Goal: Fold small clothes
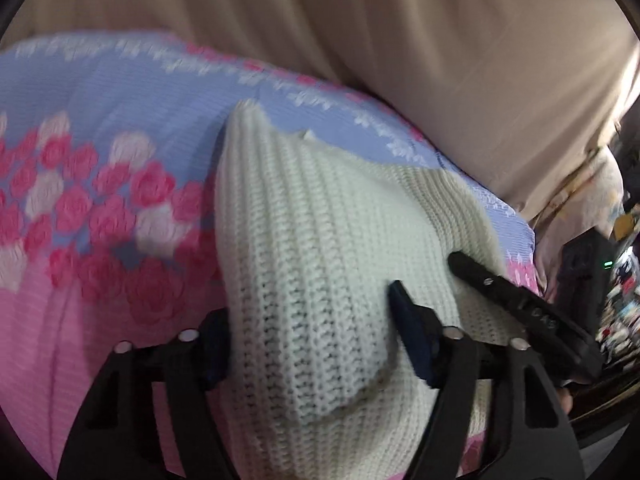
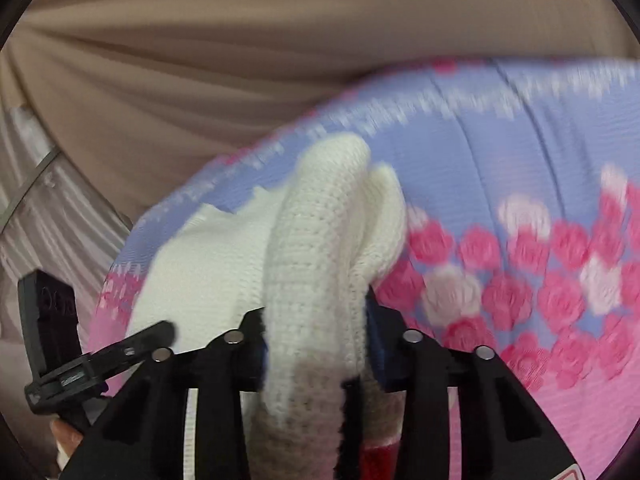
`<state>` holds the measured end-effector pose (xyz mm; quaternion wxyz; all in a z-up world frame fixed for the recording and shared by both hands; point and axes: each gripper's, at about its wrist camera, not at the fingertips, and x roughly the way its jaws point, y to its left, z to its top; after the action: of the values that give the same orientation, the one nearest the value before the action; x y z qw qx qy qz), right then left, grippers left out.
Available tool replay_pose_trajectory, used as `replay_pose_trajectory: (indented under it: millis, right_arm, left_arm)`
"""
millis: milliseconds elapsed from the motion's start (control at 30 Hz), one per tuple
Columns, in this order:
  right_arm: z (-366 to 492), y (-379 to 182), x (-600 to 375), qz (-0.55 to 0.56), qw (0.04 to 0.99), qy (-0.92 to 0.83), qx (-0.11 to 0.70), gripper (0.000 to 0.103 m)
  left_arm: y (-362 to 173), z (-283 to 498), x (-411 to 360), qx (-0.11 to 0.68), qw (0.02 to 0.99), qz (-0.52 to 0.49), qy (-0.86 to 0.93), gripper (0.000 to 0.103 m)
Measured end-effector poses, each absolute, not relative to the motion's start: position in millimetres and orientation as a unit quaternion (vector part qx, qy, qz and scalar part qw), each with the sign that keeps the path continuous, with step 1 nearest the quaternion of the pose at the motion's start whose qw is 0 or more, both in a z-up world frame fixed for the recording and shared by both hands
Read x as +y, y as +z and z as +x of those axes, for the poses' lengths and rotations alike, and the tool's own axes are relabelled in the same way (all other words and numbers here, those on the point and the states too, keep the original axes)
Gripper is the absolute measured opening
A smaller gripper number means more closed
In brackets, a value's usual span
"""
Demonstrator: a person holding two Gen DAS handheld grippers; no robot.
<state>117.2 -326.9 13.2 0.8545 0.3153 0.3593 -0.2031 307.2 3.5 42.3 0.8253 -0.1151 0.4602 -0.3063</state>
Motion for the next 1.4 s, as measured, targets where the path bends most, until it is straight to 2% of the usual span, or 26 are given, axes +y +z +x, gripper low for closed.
replay_pose_trajectory:
  millis: [133,233,267,333,533,600,700,867,1033,1100,1133,1233,1400]
  right_arm:
    - [119,40,-309,0.251,0.884,-0.229,0.321,0.035]
    - [130,-3,-326,0.23,0.842,-0.285,0.396,0.04]
    - [125,-11,-330,0.239,0.839,-0.293,0.392,0.043]
    - [110,3,-330,0.27,0.84,-0.289,0.372,0.043]
    - [71,61,-276,0.223,0.869,-0.303,0.322,0.043]
    - [71,50,-263,0.208,0.864,-0.297,0.349,0.039]
    - [80,12,-261,0.169,0.831,-0.338,0.408,0.038]
    - [70,32,-253,0.193,0.845,-0.331,0.374,0.04]
    - [72,0,-257,0.187,0.818,-0.343,0.423,0.042]
    - [64,6,-253,0.208,0.818,-0.343,0.413,0.042]
    - [60,13,-248,0.207,0.822,-0.343,0.405,0.042]
    - [49,25,-226,0.182,0.829,-0.351,0.395,0.045]
    - [27,12,-204,0.182,0.818,-0.357,0.413,0.05]
  left_arm:
    - [67,303,-10,0.411,0.854,-0.076,-0.311,0.06]
    - [49,305,-33,0.41,0.876,0.008,-0.255,0.063]
    - [44,303,-35,0.411,0.879,0.021,-0.243,0.064]
    - [48,290,-28,0.393,0.89,0.019,-0.231,0.067]
    - [70,257,-13,0.368,0.913,0.043,-0.17,0.075]
    - [69,249,-13,0.373,0.912,0.054,-0.161,0.076]
    - [65,241,-15,0.383,0.908,0.06,-0.16,0.076]
    - [61,229,-12,0.392,0.906,0.061,-0.151,0.076]
    - [51,215,-11,0.397,0.906,0.062,-0.138,0.08]
    - [47,207,-10,0.397,0.906,0.068,-0.131,0.081]
    - [45,204,-10,0.396,0.907,0.068,-0.128,0.085]
    - [40,193,-7,0.396,0.908,0.064,-0.122,0.086]
    - [30,175,-2,0.397,0.909,0.046,-0.118,0.089]
